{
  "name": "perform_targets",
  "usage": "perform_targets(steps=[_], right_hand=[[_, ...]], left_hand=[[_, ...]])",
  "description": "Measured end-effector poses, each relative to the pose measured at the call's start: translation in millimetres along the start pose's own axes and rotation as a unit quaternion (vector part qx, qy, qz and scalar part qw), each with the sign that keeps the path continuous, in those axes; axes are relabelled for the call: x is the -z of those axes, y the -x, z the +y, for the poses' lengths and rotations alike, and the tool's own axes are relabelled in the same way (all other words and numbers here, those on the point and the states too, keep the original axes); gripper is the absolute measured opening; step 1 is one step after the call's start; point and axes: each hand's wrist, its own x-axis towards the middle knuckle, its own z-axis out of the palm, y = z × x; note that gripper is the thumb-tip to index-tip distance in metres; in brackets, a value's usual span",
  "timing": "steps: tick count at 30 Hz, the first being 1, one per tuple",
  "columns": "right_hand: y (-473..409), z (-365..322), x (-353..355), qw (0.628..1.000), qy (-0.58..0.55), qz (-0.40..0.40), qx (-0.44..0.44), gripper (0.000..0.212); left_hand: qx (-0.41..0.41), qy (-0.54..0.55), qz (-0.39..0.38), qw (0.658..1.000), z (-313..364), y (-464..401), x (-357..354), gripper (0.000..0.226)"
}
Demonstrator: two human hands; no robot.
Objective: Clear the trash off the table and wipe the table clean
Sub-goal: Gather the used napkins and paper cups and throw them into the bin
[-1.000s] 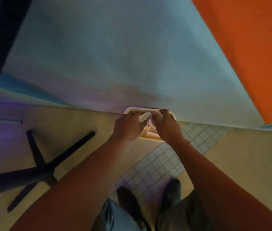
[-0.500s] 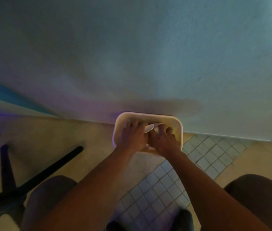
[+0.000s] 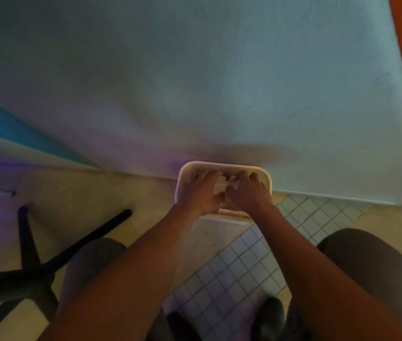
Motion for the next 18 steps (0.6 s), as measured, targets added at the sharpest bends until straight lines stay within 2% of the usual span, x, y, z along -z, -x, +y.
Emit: perform_targets(steps=[4,11,14,18], right_hand=[[19.1,-9.9,24.9,1.0,-0.008,-0.004,0.009,0.051],[89.5,-34.8,87.6,0.998,0.001,-0.066,0.017,0.047],[121.7,-46.1,110.7,0.996,-0.001,-0.089,0.015,0.045],[169.6,-74.2,156.4,0.997,-0.025,-0.067,0.022,0.037]], left_hand=[[0.001,0.014,0.037,0.999,3.2,37.1,16.8,0.063],[0.047,0.039,-0.046,0.997,38.5,115.1,84.5,0.062],[0.049,0.063,-0.043,0.996,56.6,145.2,114.5,0.056],[0.056,0.104,-0.038,0.992,81.1,190.3,168.0,0.057]])
